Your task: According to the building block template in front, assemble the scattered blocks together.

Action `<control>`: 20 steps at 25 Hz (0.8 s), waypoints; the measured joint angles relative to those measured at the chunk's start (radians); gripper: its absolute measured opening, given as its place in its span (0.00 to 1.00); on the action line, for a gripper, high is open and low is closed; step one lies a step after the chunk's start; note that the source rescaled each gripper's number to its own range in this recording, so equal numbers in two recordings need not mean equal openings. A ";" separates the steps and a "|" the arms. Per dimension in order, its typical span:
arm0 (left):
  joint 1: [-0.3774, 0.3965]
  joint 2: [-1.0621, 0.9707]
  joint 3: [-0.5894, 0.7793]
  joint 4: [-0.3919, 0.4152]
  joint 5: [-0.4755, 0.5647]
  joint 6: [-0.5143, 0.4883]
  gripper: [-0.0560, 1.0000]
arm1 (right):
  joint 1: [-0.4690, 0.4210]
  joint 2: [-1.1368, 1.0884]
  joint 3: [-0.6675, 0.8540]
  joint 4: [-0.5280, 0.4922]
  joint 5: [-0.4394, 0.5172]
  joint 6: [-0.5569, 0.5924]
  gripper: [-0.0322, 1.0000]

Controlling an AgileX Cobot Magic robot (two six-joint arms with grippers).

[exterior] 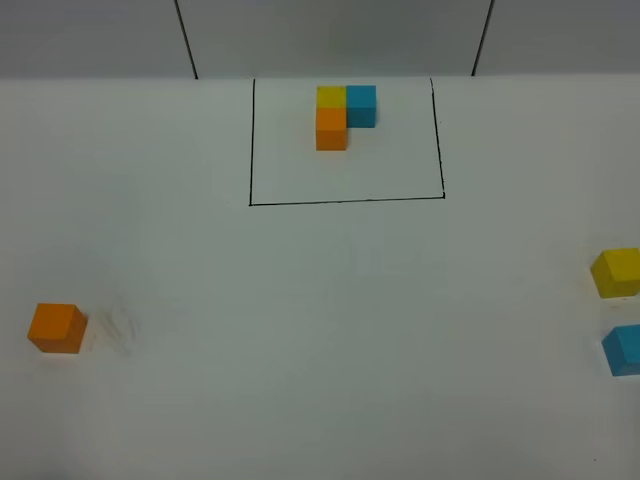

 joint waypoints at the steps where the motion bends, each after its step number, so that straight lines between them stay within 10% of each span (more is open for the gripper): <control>1: 0.000 0.000 0.000 0.000 0.000 0.000 0.06 | 0.000 0.000 0.000 0.000 0.000 0.000 0.04; 20: 0.000 0.000 0.000 0.000 0.000 0.001 0.06 | 0.000 0.000 0.000 0.000 0.000 0.000 0.04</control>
